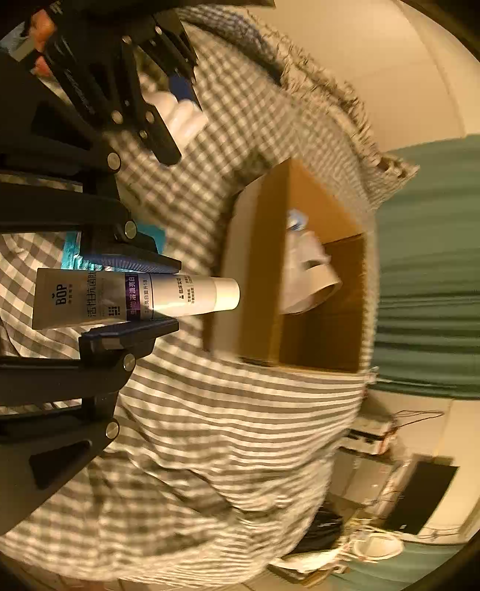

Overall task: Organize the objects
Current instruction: 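Lower the plush toy and white tube into the cardboard box and release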

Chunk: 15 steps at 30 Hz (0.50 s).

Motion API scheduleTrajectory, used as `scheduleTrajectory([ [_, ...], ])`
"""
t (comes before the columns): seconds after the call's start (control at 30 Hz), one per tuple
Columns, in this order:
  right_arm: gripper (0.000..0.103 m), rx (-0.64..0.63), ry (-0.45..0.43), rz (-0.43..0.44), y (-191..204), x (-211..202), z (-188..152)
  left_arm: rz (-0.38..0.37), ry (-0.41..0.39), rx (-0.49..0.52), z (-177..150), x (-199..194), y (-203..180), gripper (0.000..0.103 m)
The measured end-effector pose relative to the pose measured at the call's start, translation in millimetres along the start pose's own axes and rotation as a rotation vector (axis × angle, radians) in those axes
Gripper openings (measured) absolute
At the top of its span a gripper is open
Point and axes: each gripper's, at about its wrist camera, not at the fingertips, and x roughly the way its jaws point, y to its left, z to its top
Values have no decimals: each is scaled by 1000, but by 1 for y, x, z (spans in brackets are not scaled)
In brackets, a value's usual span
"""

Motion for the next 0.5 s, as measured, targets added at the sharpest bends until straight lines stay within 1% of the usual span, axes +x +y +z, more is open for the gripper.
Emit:
scheduleTrajectory([
  [0.1, 24, -25, -61, 4, 1, -18, 18, 12, -51, 14, 23, -8, 1, 51],
  [0.2, 24, -38, -96, 13, 0, -29, 40, 11, -103, 24, 52, -14, 0, 51],
  [0.4, 24, -51, -168, -11, -8, -41, 86, 27, -201, 52, 105, -18, -5, 51],
  [0.5, 24, -52, -196, -15, -12, -43, 107, 20, -226, 57, 128, -15, -8, 51],
])
